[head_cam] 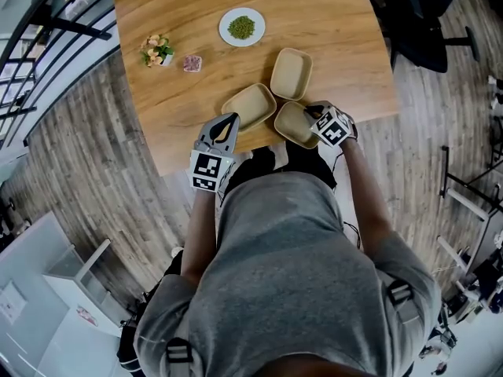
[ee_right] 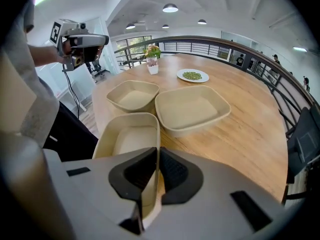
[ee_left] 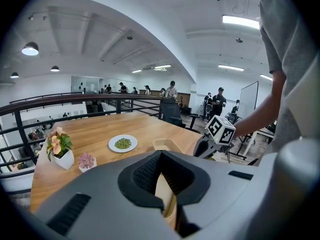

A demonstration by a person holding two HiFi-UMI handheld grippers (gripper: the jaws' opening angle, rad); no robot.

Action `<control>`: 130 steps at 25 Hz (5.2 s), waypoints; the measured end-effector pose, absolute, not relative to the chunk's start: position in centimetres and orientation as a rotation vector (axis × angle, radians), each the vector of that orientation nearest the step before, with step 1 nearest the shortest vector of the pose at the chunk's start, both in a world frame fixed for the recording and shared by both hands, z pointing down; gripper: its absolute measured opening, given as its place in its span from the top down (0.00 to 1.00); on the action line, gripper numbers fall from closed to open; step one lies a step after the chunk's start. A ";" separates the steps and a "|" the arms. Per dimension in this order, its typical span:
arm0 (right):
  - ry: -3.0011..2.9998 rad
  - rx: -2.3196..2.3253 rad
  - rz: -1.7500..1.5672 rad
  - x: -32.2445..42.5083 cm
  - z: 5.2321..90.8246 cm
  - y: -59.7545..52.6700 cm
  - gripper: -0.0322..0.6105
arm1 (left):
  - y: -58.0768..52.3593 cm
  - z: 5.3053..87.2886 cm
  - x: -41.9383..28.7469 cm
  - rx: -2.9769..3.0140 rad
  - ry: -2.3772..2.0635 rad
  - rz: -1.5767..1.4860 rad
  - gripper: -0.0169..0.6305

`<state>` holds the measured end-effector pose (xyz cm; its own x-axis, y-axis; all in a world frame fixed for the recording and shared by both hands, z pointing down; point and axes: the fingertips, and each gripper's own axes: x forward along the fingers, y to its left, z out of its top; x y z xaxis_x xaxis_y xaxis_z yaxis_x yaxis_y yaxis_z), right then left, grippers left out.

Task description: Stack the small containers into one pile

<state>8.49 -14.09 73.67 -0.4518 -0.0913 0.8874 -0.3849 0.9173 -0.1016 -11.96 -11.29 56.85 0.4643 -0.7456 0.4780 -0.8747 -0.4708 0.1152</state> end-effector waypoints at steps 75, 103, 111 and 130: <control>-1.974 1.424 1.653 10.5 68.0 -22.7 0.91 | -11.7 53.6 -13.5 2.453 -1.336 0.493 0.95; -1.867 1.459 1.656 9.5 71.4 -26.0 0.90 | -14.0 54.5 -13.0 2.391 -1.344 0.539 0.95; -1.902 1.477 1.576 10.0 70.9 -26.1 0.73 | -13.3 54.5 -13.3 2.400 -1.340 0.533 0.95; -1.927 1.320 1.590 11.0 72.8 -27.3 0.71 | -12.3 54.2 -14.2 2.310 -1.463 0.581 0.95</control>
<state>10.96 -27.28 72.78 -0.5246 -0.4463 0.7250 -0.7965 -0.0435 -0.6031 -14.22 -12.34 54.23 0.3848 -0.7688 0.5108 -0.9097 -0.4094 0.0691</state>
